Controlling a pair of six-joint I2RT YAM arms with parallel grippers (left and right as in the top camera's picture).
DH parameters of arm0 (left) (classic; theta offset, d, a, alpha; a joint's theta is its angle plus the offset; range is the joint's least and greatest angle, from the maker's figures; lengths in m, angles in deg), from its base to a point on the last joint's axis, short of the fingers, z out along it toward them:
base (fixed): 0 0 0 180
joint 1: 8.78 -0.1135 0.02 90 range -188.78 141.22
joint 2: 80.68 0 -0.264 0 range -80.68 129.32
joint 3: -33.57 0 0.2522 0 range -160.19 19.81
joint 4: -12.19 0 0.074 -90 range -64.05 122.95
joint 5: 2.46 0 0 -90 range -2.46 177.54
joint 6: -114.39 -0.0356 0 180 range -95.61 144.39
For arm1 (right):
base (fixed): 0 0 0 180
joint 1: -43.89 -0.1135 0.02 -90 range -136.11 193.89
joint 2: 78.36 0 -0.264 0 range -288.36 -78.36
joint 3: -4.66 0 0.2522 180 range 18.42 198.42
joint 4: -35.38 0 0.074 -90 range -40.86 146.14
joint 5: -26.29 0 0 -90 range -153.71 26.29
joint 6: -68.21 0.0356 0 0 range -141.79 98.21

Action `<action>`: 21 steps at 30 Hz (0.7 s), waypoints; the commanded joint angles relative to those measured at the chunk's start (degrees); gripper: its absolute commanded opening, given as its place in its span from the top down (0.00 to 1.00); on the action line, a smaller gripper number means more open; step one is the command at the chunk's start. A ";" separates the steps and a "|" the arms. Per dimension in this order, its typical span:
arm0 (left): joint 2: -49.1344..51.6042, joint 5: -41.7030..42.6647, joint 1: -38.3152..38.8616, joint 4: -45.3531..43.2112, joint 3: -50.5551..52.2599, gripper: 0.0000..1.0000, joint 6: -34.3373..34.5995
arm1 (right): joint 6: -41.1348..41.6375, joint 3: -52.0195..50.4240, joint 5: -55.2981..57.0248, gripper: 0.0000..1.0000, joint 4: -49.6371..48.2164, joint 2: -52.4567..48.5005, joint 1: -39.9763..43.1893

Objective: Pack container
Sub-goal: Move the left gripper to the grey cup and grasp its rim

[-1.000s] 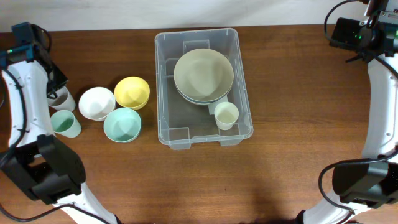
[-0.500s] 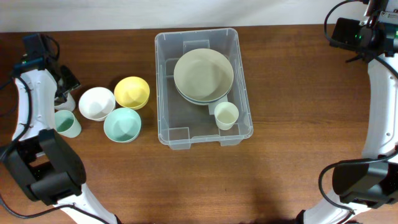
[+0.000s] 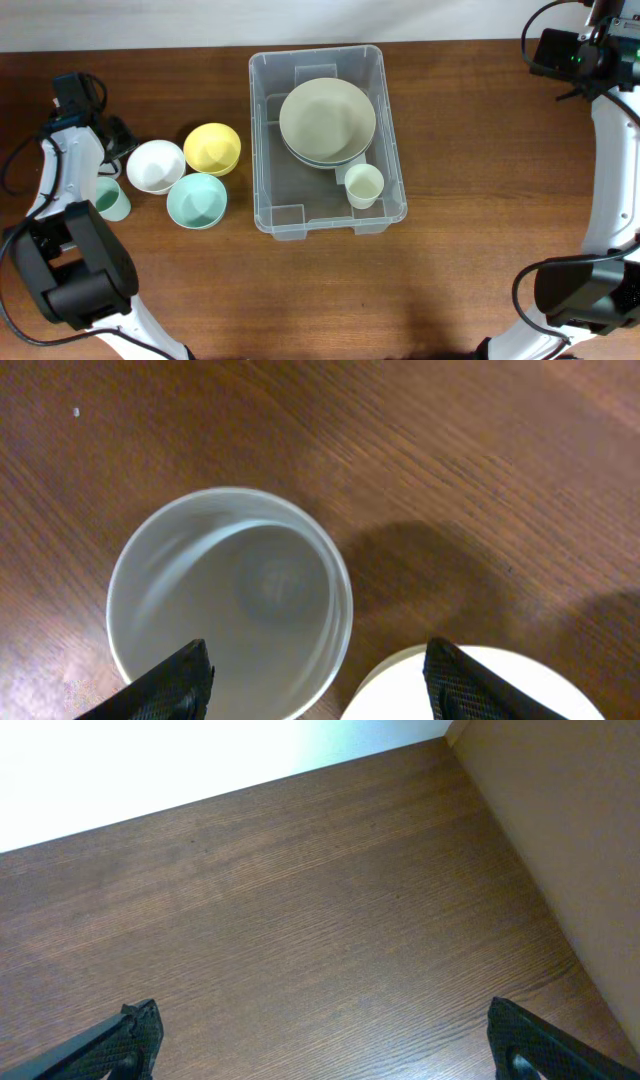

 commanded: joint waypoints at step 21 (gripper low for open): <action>2.40 0.55 -0.04 -4.81 2.10 0.32 -5.68 | 0.63 -0.02 -0.13 0.01 -0.15 -0.20 -0.04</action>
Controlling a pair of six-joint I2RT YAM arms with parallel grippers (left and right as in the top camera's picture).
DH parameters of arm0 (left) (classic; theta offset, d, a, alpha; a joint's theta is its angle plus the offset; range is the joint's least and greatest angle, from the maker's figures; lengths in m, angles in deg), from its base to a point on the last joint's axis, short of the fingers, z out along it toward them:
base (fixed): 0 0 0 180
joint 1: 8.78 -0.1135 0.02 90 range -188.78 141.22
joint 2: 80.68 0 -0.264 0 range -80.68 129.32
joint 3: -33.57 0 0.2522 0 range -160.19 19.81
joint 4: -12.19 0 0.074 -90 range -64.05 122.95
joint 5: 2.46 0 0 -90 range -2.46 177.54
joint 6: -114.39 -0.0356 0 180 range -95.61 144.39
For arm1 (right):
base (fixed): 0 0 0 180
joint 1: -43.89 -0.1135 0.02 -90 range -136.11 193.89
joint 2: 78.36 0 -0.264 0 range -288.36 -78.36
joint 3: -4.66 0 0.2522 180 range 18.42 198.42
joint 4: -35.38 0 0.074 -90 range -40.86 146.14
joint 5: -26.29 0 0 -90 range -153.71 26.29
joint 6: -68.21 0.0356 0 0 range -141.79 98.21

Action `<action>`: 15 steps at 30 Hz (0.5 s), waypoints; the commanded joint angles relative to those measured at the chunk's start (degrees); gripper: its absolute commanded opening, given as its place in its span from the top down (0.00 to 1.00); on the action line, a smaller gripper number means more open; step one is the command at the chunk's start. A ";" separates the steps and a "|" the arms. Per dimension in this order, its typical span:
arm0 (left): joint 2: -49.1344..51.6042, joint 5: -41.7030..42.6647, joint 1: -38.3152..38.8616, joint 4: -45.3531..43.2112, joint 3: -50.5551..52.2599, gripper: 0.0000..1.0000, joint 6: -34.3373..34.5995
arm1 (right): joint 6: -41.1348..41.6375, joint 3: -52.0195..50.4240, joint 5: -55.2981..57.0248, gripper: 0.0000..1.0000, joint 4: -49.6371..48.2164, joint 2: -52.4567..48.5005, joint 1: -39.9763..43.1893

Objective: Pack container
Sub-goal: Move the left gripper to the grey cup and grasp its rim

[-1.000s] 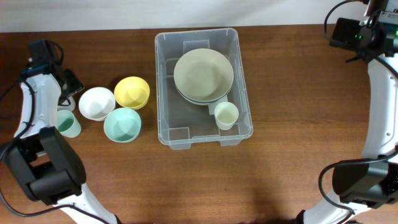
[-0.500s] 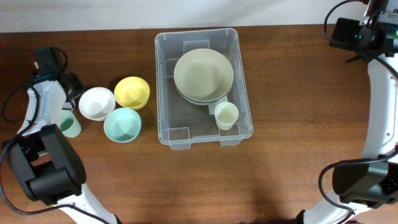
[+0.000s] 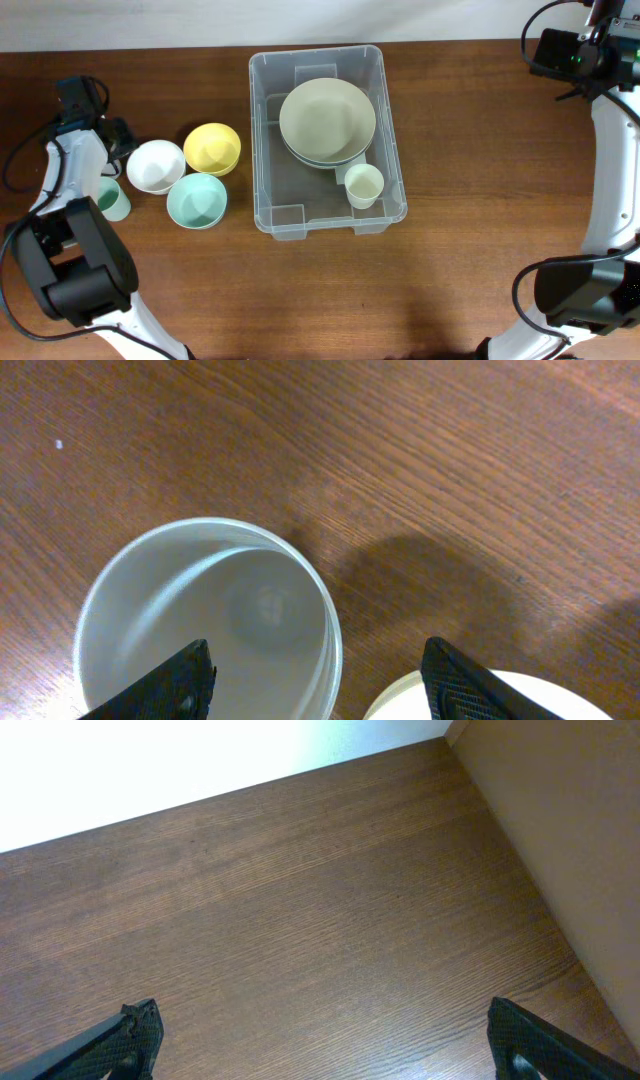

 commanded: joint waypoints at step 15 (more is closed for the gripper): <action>1.25 -2.86 -0.09 -0.17 0.37 0.64 -4.13 | 0.63 -0.02 -0.13 0.01 -0.15 -0.20 -0.04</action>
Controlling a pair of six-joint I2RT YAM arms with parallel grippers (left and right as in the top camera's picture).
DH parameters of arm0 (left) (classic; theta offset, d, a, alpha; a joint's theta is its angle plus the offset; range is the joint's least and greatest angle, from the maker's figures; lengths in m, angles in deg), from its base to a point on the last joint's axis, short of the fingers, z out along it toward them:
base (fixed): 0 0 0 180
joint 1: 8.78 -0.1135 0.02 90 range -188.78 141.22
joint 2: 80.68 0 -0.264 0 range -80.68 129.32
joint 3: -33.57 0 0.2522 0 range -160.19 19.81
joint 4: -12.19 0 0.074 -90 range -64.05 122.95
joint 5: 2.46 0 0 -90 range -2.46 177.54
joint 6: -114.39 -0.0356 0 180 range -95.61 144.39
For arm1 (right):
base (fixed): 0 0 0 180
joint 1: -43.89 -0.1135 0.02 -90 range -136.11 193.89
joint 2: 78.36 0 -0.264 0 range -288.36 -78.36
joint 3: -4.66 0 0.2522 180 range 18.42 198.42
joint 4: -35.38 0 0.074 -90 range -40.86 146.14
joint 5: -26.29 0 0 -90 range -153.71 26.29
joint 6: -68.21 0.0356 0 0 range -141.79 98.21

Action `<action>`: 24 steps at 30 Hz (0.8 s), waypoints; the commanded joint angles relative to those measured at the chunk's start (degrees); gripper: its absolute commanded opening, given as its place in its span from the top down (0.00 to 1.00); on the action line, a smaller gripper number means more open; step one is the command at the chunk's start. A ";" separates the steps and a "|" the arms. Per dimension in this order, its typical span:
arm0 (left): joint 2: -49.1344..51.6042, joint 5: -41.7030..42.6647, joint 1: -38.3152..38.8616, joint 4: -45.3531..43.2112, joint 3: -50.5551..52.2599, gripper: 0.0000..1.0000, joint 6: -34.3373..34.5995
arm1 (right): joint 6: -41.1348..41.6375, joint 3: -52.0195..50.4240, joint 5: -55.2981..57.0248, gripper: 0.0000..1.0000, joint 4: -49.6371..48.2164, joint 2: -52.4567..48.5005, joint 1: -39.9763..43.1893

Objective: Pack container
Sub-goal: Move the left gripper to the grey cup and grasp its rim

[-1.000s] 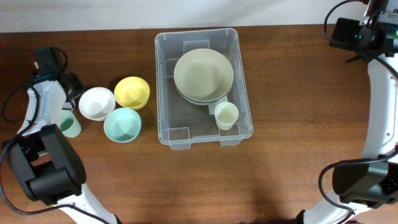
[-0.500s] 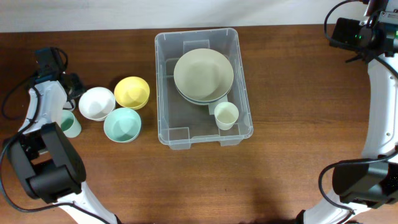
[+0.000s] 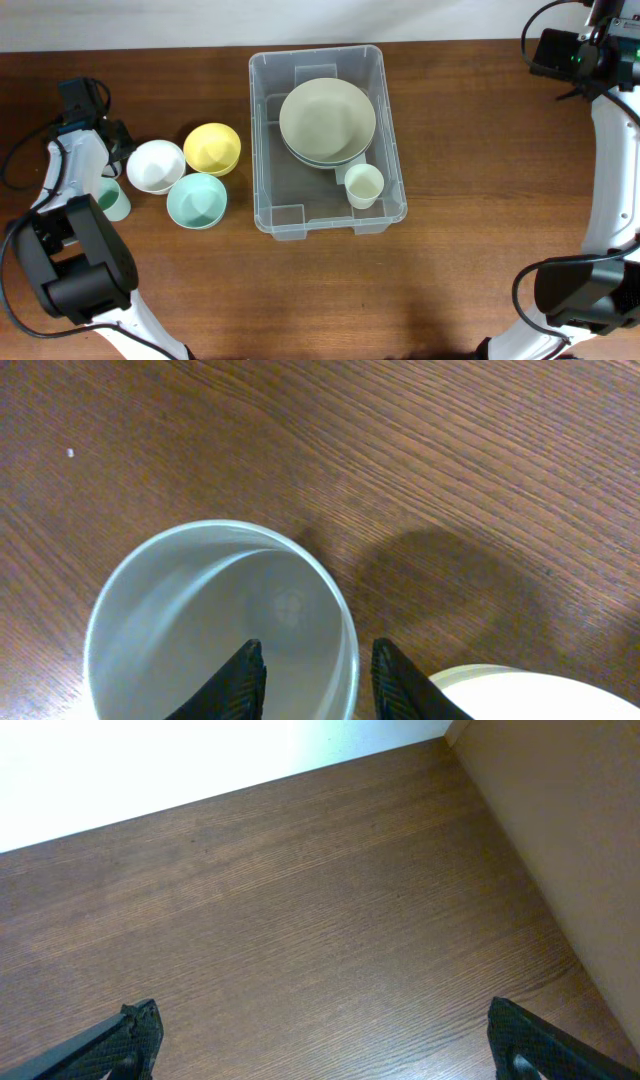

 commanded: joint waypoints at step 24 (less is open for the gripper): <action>0.66 -1.14 -0.09 -0.87 0.37 0.98 -1.09 | 0.63 -0.02 -0.13 0.01 -0.15 -0.20 -0.04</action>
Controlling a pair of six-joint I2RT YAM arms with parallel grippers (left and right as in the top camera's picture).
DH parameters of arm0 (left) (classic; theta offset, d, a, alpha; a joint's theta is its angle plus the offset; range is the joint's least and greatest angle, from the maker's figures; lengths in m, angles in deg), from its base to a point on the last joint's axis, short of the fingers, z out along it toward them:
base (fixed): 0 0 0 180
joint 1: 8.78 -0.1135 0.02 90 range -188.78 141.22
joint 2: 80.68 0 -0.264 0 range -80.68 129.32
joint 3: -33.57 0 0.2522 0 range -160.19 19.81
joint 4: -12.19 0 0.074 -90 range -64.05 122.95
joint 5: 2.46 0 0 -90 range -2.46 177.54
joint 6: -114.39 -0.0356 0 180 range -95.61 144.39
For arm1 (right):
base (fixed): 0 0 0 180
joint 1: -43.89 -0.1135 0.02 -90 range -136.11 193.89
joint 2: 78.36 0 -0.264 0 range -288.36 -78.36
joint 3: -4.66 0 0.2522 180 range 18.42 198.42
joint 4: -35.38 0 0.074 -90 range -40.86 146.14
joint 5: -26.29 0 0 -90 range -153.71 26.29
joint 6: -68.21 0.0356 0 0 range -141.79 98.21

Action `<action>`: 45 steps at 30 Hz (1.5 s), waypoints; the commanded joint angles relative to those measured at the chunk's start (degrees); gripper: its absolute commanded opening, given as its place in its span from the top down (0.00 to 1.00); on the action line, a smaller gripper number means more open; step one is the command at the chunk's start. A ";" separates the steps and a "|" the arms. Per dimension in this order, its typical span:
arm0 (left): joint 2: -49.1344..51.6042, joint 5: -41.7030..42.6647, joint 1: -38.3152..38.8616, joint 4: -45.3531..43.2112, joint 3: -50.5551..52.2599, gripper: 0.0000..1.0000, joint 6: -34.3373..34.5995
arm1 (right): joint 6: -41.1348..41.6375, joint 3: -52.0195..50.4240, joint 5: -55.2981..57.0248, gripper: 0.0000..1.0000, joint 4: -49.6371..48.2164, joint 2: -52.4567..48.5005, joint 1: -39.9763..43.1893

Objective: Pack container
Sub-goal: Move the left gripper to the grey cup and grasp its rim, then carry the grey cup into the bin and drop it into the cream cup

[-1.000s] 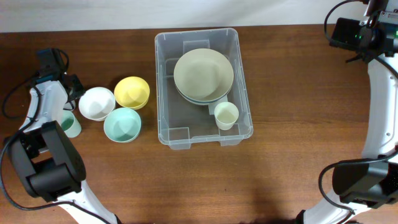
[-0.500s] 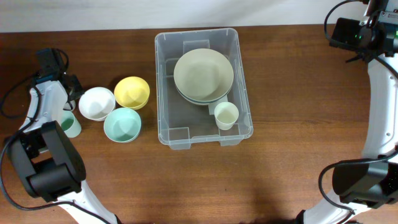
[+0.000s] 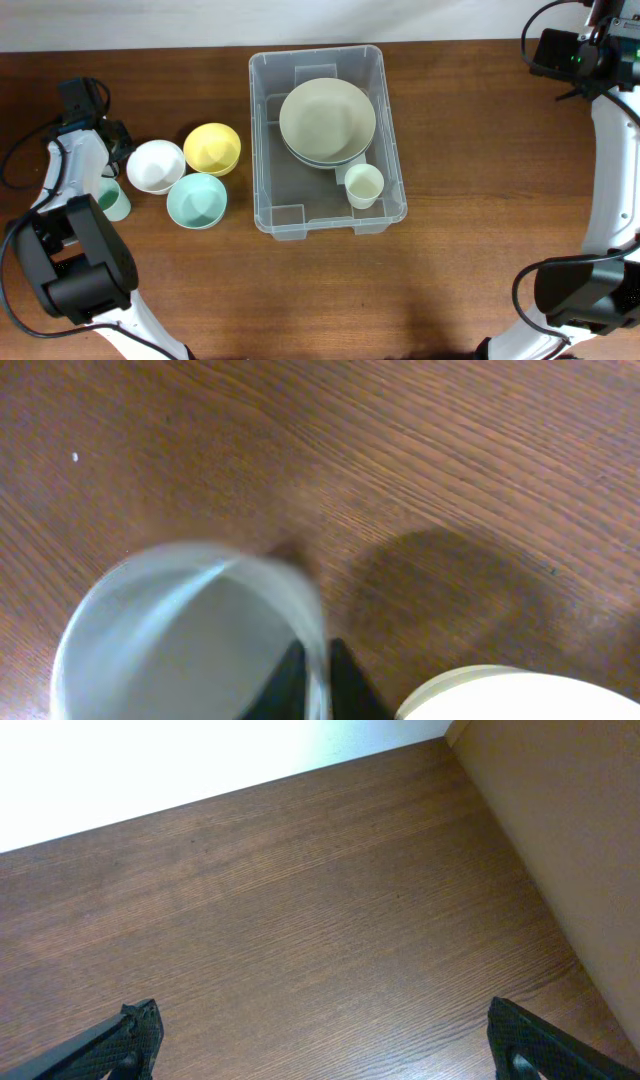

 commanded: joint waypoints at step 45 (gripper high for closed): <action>-17.57 19.19 55.39 29.03 -19.80 0.99 -0.33 | 0.61 -0.02 -0.13 0.01 -0.15 -0.20 -0.04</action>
